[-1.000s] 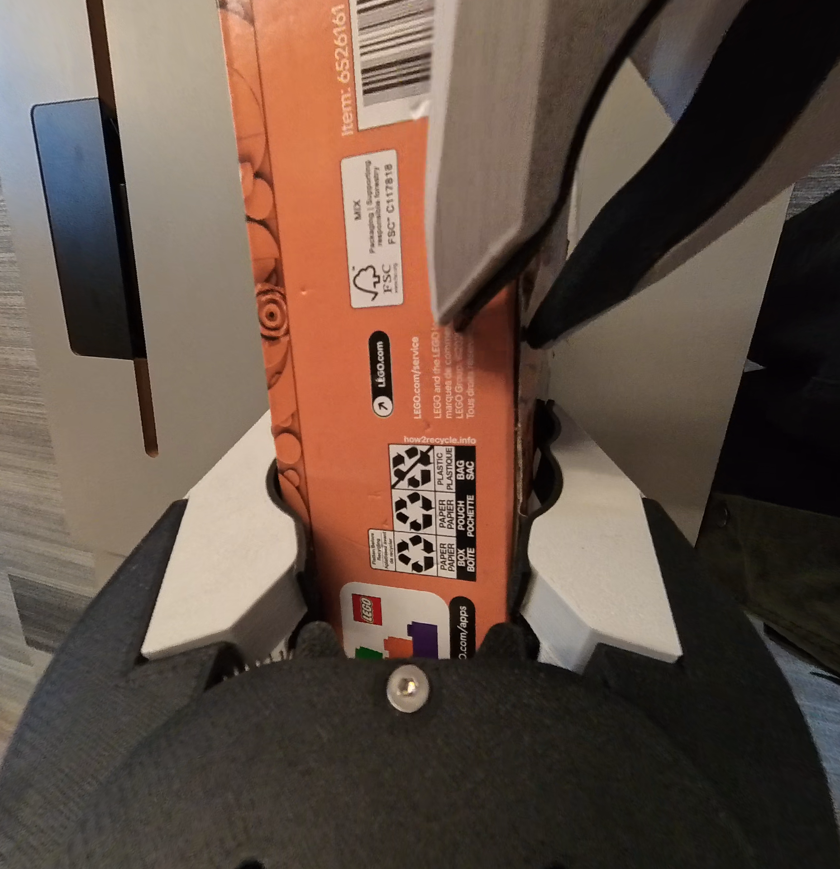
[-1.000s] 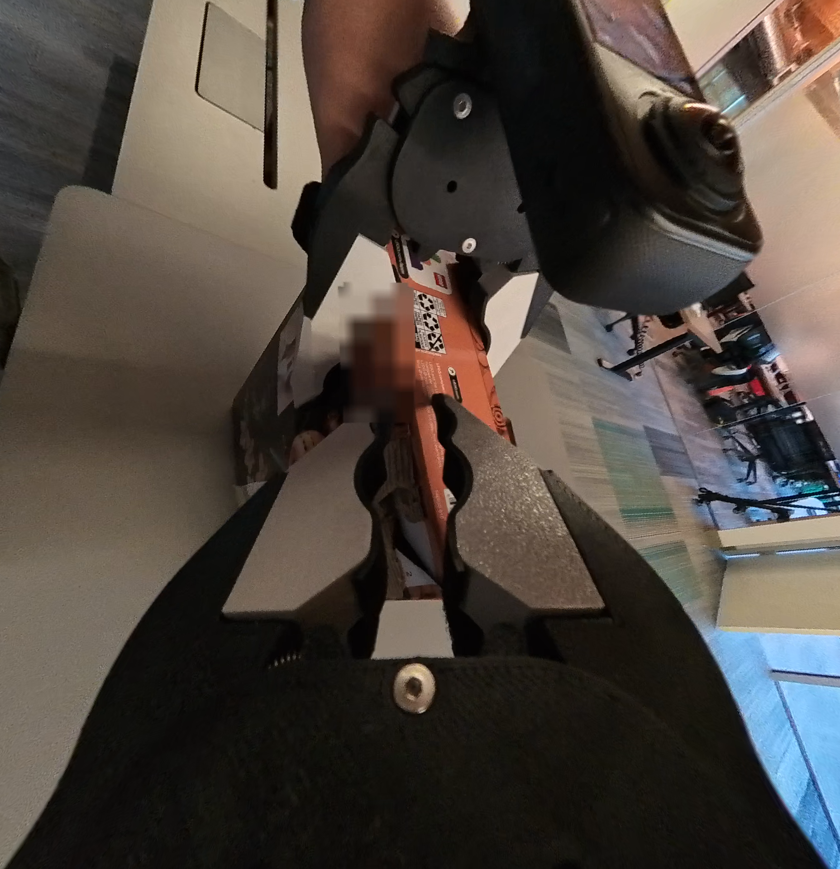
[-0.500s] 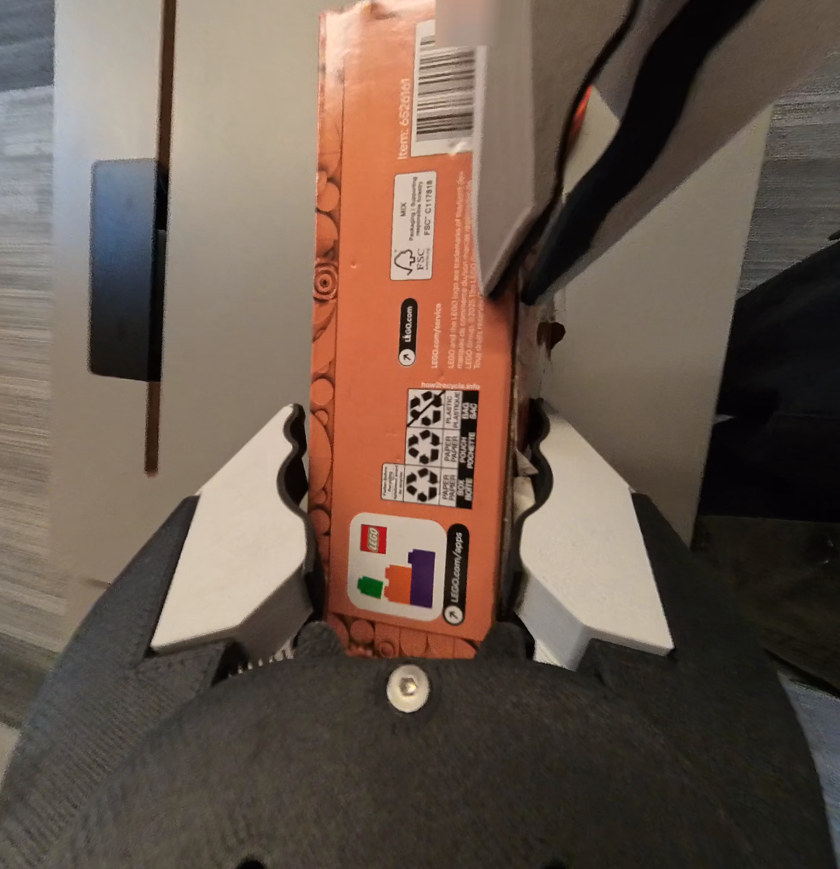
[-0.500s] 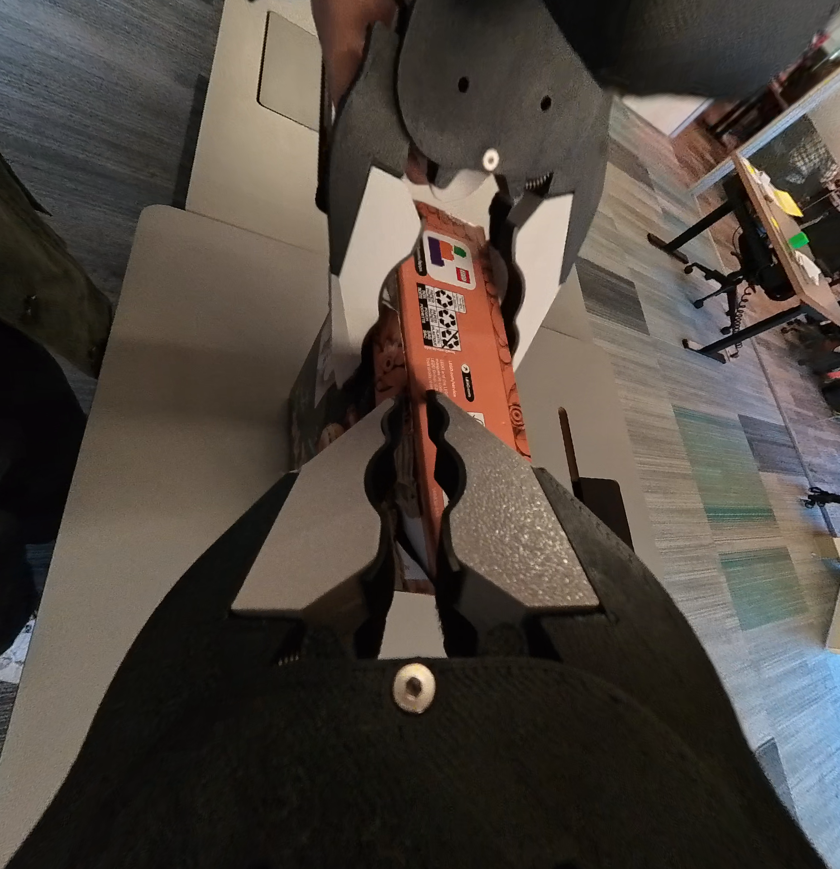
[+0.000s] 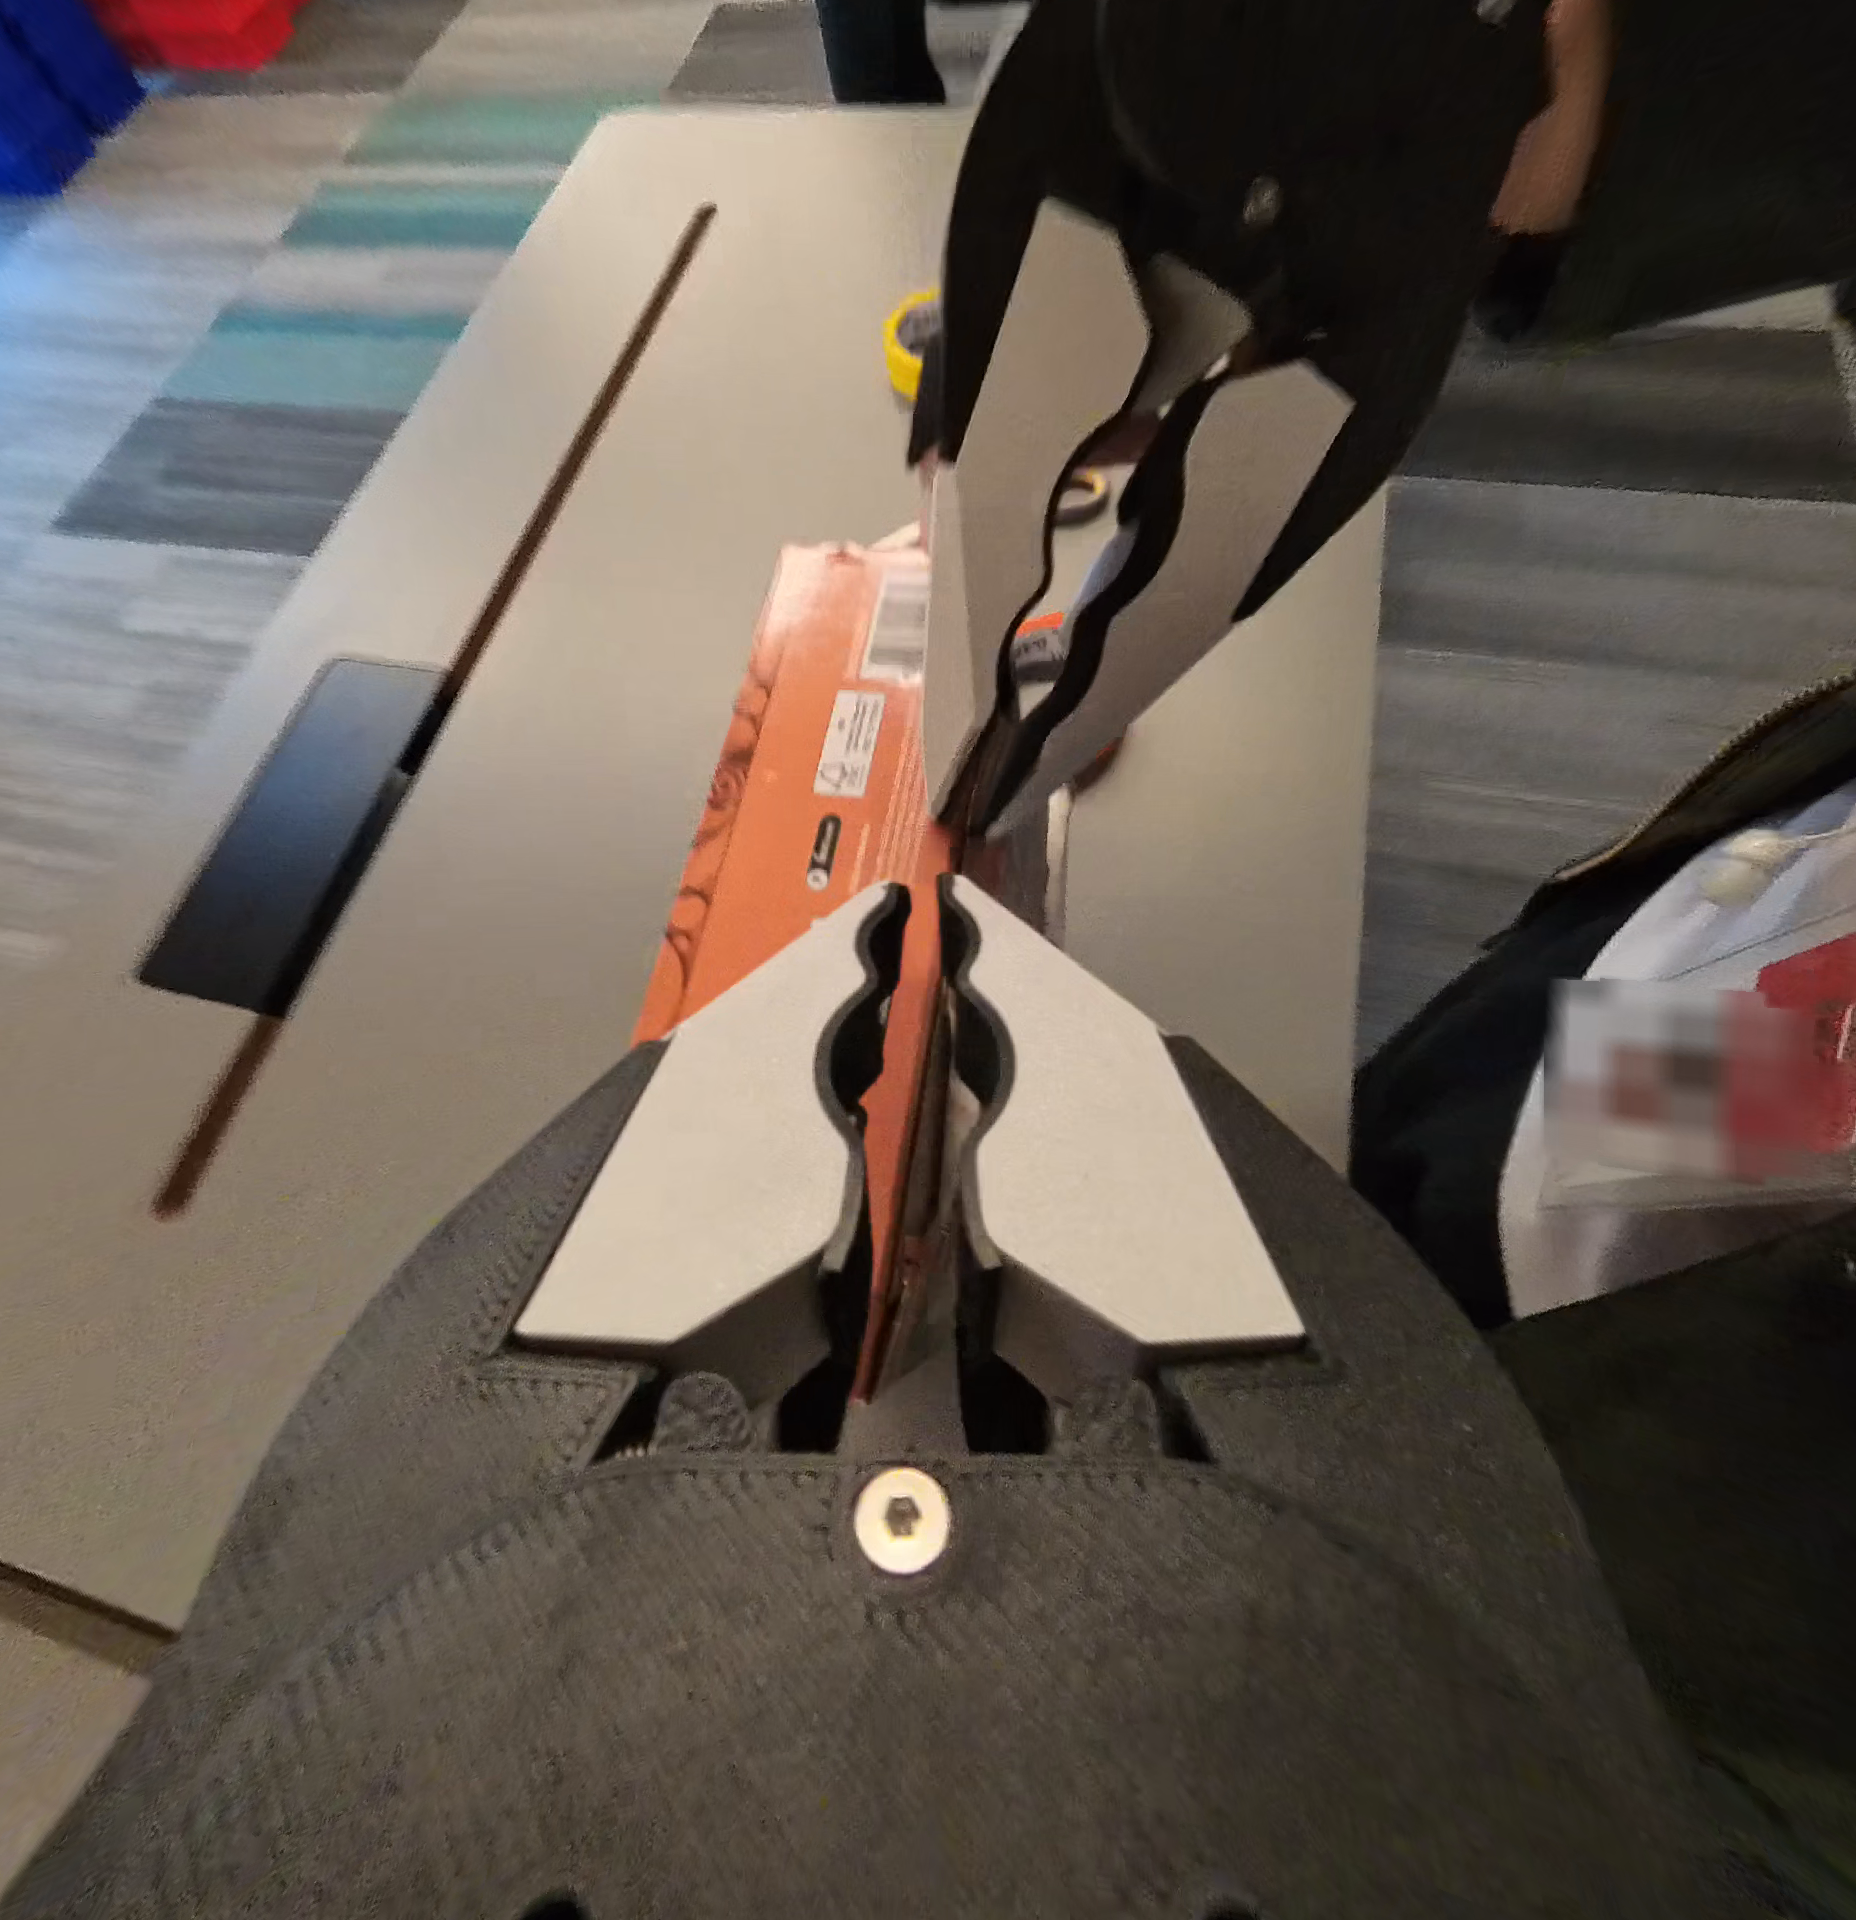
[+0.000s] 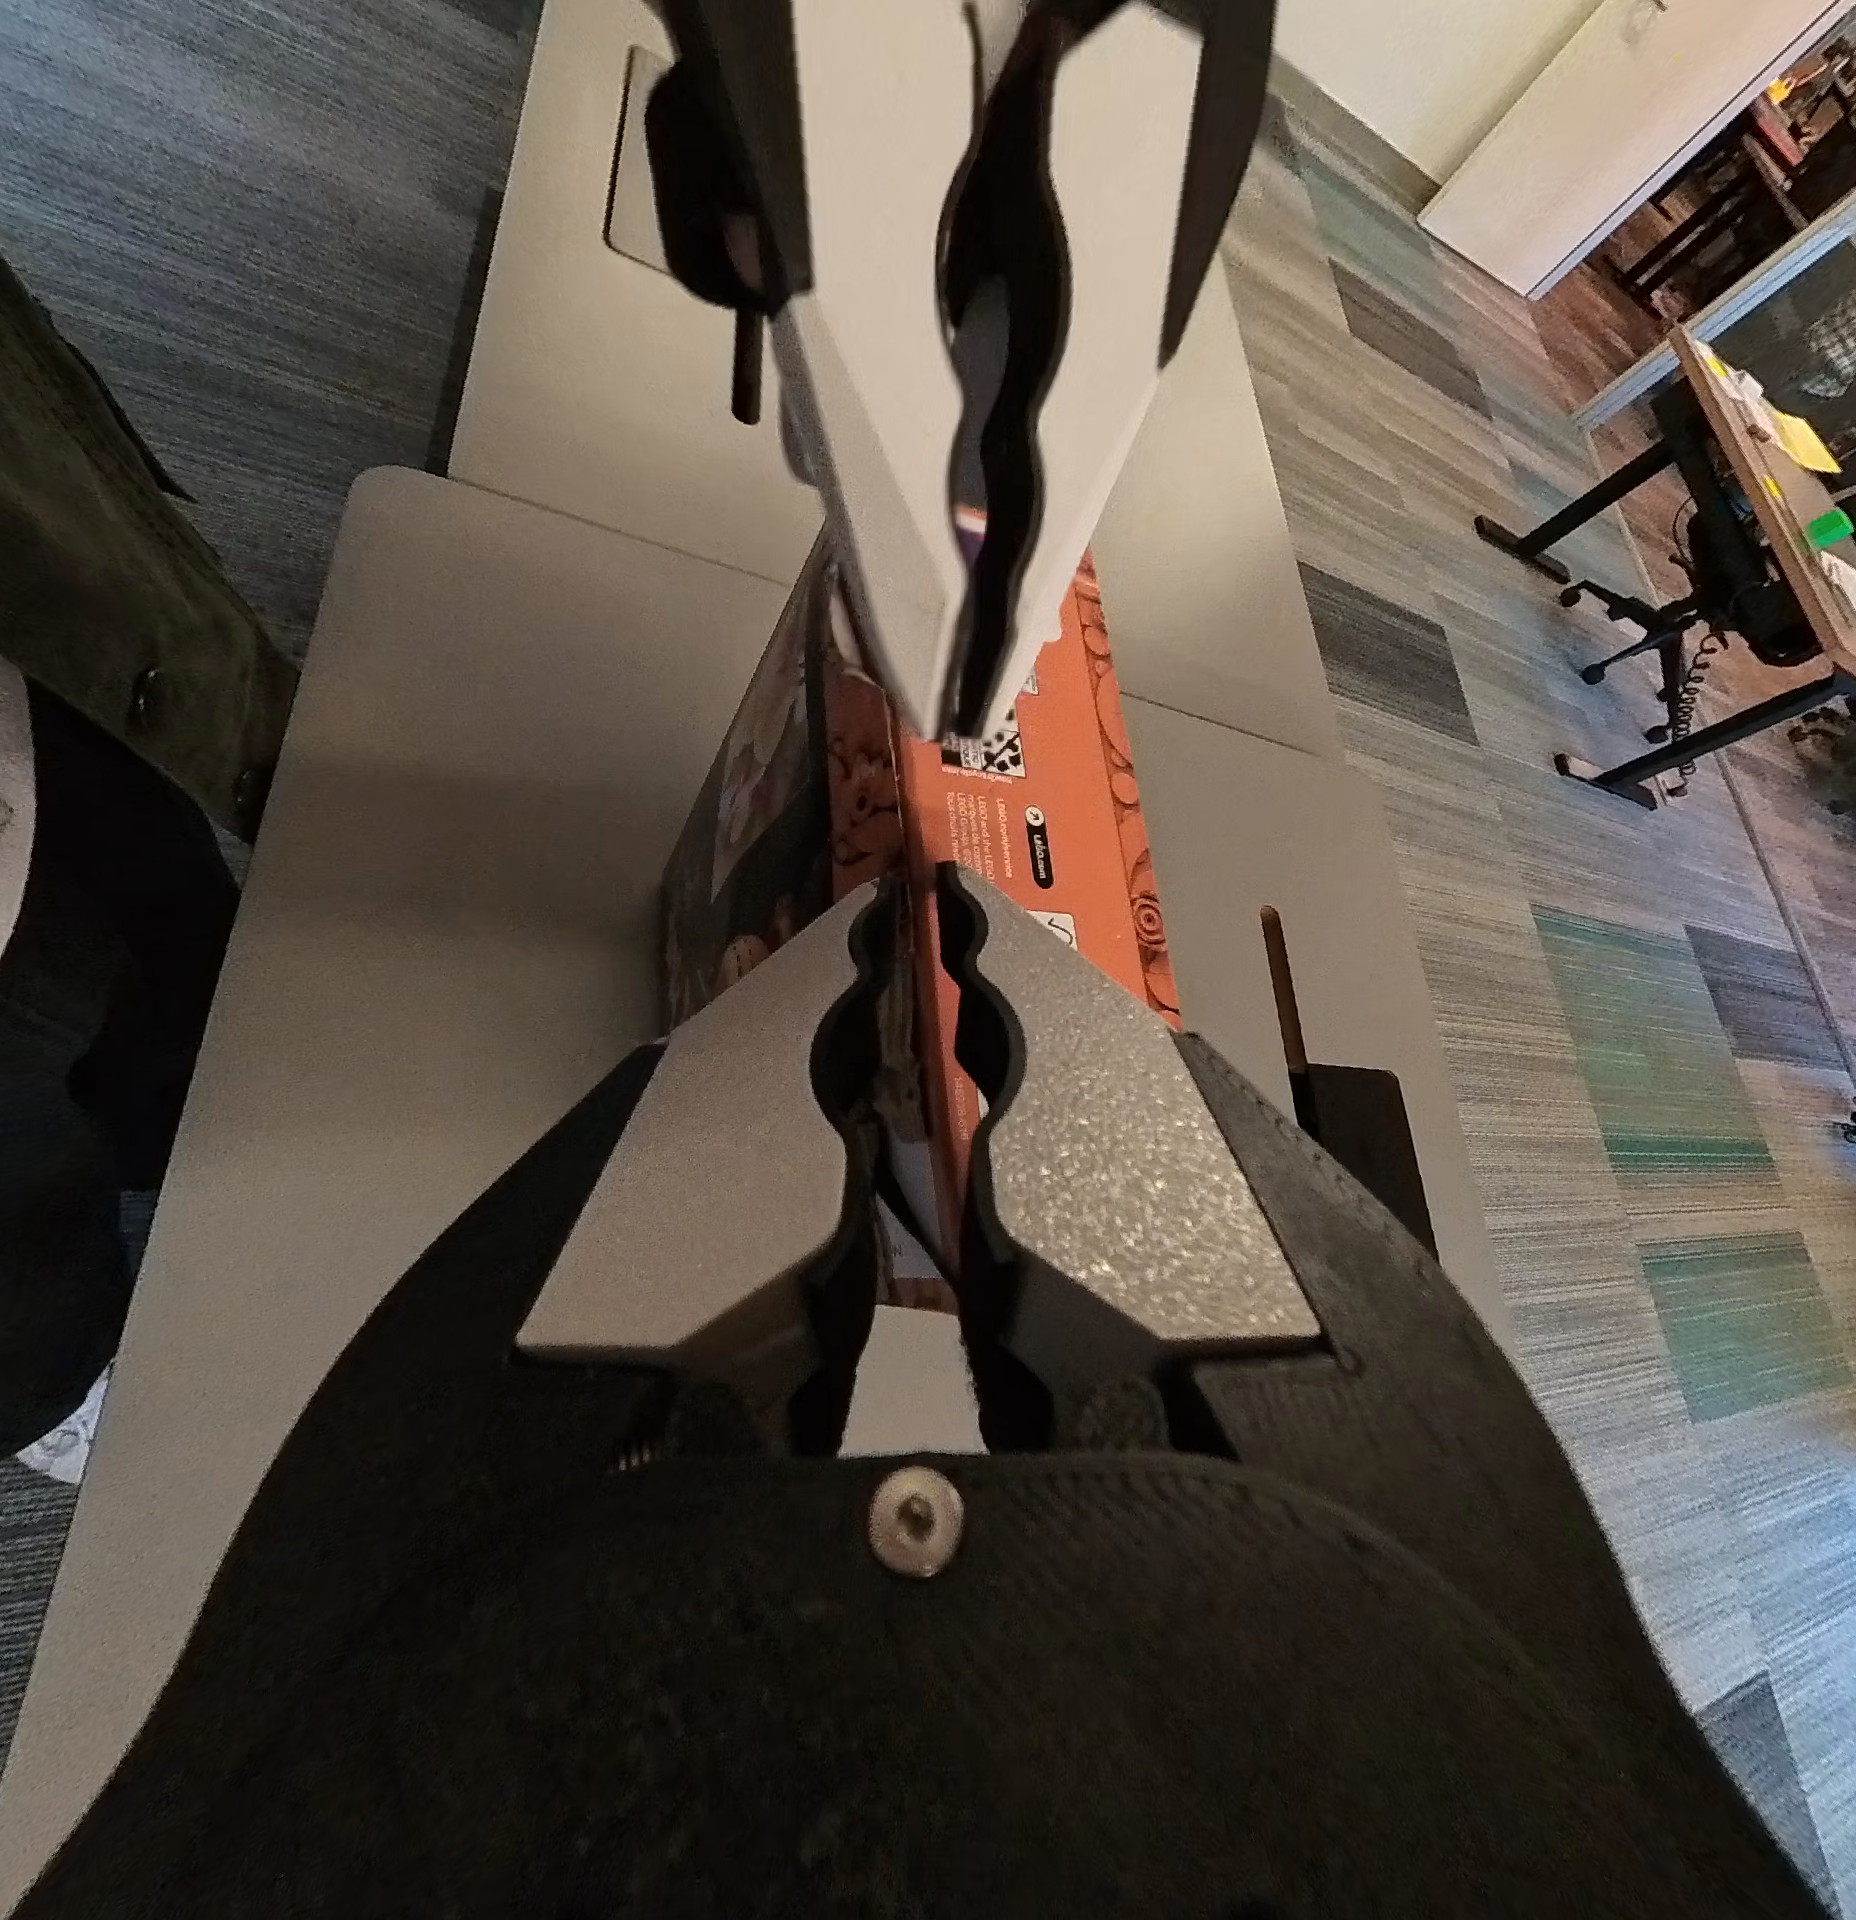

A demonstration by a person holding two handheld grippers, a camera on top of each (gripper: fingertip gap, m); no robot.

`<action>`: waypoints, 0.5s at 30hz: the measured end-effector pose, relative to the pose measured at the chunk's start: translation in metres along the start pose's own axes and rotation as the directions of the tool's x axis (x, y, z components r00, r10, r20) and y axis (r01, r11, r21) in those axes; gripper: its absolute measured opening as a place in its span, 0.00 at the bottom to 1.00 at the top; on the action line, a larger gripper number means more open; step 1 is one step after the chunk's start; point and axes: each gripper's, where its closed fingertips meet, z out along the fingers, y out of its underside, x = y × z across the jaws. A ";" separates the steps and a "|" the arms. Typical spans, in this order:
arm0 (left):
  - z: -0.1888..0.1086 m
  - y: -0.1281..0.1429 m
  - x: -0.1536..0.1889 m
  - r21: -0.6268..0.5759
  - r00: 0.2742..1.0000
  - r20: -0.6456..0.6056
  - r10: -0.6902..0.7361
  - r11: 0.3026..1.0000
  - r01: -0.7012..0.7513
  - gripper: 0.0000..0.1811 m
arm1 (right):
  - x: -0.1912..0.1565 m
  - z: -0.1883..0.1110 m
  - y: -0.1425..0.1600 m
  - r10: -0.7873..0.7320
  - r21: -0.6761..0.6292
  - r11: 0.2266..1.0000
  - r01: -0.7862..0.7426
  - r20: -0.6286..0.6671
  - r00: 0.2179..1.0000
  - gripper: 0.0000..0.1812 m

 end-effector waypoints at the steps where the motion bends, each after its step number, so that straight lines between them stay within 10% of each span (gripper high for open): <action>1: 0.002 0.005 0.000 -0.018 1.000 -0.011 -0.025 1.000 0.025 0.08 | 0.000 0.000 0.000 0.000 0.000 1.000 0.000 0.001 1.000 0.04; 6: 0.008 0.013 -0.001 -0.089 0.994 0.051 0.100 0.992 -0.095 0.26 | -0.001 0.000 0.000 0.002 0.002 1.000 -0.002 0.009 1.000 0.03; 15: 0.014 0.021 -0.014 -0.201 0.892 0.222 0.395 0.913 -0.354 0.25 | 0.000 0.000 0.001 0.008 0.003 1.000 -0.008 0.012 1.000 0.02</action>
